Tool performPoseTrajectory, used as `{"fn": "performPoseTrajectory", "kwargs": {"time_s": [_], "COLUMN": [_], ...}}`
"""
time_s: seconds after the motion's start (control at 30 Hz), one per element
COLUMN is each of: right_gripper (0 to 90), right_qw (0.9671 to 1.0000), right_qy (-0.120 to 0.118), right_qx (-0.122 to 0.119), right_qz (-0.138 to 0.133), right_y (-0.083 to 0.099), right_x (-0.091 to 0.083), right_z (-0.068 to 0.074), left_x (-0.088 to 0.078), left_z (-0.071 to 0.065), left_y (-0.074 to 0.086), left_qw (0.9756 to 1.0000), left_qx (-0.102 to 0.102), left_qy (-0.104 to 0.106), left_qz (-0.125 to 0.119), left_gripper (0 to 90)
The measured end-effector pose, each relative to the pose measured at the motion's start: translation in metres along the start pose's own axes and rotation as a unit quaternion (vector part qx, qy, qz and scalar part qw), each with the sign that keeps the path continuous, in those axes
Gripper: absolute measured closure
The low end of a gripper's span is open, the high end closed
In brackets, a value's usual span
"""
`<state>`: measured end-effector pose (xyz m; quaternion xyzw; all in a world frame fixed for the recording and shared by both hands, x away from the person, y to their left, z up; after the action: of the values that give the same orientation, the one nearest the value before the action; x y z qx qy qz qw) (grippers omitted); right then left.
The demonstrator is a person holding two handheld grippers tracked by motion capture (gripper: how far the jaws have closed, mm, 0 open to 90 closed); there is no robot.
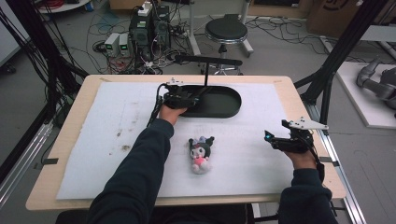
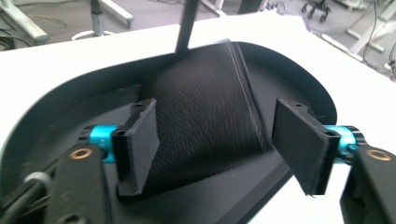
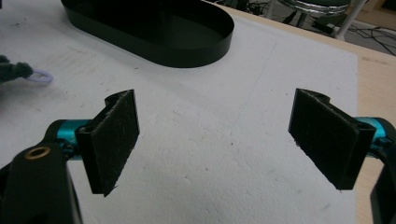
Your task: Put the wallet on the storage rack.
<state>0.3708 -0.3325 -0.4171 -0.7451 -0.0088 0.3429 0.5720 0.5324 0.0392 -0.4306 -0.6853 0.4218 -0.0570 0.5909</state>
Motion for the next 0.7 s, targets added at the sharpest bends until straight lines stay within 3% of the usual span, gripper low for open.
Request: {"fn": "performPoseTrajectory", "kwargs": {"time_s": [0.23, 0.37, 0.5, 0.7], "right_gripper": [16.5, 16.5, 16.5, 16.4], "right_qw": [1.0, 1.0, 0.9999, 0.9999], "right_qy": [-0.002, -0.007, -0.01, -0.014], "right_qx": [0.0, -0.004, 0.002, -0.004], "right_qz": [0.001, 0.003, 0.002, 0.006], "right_y": [-0.001, -0.001, -0.001, -0.002], "right_x": [0.001, 0.004, 0.008, 0.012], "right_z": [0.003, 0.005, 0.006, 0.01], "left_x": [-0.048, -0.075, -0.106, -0.135], "left_z": [0.002, 0.002, 0.005, 0.016], "left_y": [-0.003, 0.001, 0.009, 0.02], "left_qw": [0.9986, 0.997, 0.995, 0.9944], "left_qx": [0.011, 0.032, 0.037, 0.036], "left_qy": [0.002, -0.016, -0.021, -0.021], "left_qz": [-0.051, -0.069, -0.091, -0.097], "left_gripper": [30.3, 27.8, 23.2, 20.3]}}
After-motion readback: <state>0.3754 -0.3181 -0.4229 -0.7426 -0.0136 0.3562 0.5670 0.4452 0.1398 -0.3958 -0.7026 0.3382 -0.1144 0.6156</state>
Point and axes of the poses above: each handheld gripper's, and its own axes: x roughly forward along the jaws, y roughly out of its underside, z roughly to its left, the point moved 5 cm from there along x, roughly forward along the jaws, and after that the axes turned 3 degrees about -x, right-handed, at the moved point
